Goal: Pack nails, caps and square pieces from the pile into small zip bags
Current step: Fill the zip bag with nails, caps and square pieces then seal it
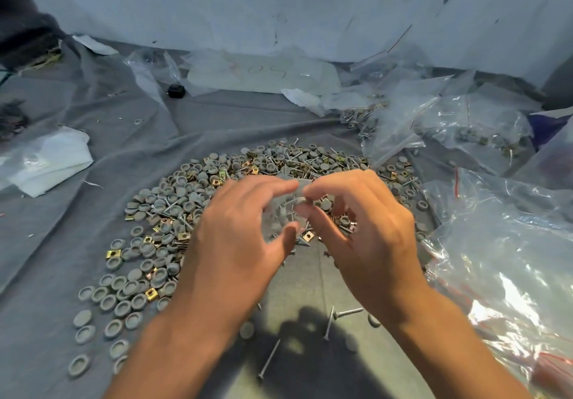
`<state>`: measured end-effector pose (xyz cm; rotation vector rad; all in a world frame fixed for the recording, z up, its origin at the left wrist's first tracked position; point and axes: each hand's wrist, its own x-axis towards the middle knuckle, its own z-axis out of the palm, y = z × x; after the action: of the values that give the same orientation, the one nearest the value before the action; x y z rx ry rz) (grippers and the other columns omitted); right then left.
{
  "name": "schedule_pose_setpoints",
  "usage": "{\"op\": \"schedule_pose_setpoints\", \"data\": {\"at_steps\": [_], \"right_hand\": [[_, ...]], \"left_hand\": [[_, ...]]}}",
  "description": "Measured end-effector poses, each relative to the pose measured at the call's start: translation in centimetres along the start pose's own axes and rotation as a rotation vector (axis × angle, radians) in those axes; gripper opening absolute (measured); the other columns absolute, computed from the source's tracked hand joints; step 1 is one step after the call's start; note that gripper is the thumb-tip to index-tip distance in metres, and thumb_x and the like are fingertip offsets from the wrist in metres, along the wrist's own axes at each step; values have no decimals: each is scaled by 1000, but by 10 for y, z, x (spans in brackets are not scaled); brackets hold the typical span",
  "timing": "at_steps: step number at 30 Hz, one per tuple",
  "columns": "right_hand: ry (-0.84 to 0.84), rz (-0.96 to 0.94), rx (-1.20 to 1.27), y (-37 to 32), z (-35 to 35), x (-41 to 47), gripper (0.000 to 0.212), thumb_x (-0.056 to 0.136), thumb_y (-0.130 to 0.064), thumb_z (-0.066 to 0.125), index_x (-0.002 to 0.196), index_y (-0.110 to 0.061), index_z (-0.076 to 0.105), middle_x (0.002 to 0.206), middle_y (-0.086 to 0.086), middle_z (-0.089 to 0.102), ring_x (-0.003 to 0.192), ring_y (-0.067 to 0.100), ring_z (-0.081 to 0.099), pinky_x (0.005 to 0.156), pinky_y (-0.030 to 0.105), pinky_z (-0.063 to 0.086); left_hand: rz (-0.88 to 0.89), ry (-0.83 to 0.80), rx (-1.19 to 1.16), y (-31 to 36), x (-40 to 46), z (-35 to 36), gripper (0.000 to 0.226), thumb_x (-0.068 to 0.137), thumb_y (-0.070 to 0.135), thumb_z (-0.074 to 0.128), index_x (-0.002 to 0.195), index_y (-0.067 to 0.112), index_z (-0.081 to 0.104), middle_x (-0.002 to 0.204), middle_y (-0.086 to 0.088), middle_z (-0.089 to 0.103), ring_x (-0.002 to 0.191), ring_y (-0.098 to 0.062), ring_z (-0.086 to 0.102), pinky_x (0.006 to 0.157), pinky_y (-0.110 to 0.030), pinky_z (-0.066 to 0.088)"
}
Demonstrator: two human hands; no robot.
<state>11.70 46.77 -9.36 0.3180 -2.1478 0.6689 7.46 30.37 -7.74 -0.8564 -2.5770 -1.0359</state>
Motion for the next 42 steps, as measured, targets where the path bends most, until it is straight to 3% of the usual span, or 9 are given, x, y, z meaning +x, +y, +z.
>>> {"op": "schedule_pose_setpoints", "data": {"at_steps": [5,8,11,14,19,26,34,38,42], "right_hand": [[5,55,26,0,5,-2,10,92,-16,74,101,-12,72,99,-7,71,84,4,60,77,15,47],[37,309,140,18,-1,0,11,92,-14,73,99,-21,68,90,-15,68,77,5,64,68,12,46],[-267,526,-27,47,1,-6,20,93,-22,69,110,-33,63,101,-21,65,92,-2,61,82,20,53],[-534,457,-240,67,15,-19,40,98,-20,61,136,-30,58,134,-11,59,127,10,49,111,33,38],[-602,280,-327,72,27,-23,42,97,-11,62,135,-28,62,136,-8,63,127,19,53,108,41,43],[-456,390,-236,69,20,-19,21,89,-13,74,108,-21,73,108,-4,68,100,15,64,92,33,53],[-8,527,752,20,-1,9,23,82,-13,80,102,-21,73,95,0,75,86,14,72,75,20,56],[33,372,659,0,7,5,24,82,-2,80,101,-14,72,96,1,75,89,21,74,79,28,58],[10,125,234,-3,12,0,11,85,-8,80,96,-8,76,103,-2,75,98,13,70,83,27,55]], "left_hand": [[1,28,-24,0,-1,1,47,75,21,82,120,21,70,111,15,66,98,-3,55,93,-13,40],[-12,45,-34,-1,-1,1,47,78,23,81,123,24,68,113,17,65,98,1,54,96,-14,41],[-19,49,-36,-1,-1,1,49,79,27,80,126,28,66,116,20,62,102,3,55,98,-17,42],[-21,51,-34,-1,0,1,49,79,30,78,126,28,65,116,21,62,100,4,55,98,-16,42],[-27,48,-35,-4,-1,0,49,79,29,78,126,29,65,117,21,62,102,2,56,98,-17,43],[-17,42,-23,-5,-2,1,50,80,30,77,127,31,63,117,24,60,101,6,54,101,-12,39],[-11,32,-18,-5,-1,3,50,78,26,83,125,27,66,115,20,63,102,2,54,98,-16,41],[-10,21,-32,-5,0,4,51,76,32,82,124,30,64,112,23,60,98,4,52,93,-15,42],[2,30,-52,-4,1,3,48,75,28,80,121,29,66,110,21,62,98,1,56,92,-18,45]]}}
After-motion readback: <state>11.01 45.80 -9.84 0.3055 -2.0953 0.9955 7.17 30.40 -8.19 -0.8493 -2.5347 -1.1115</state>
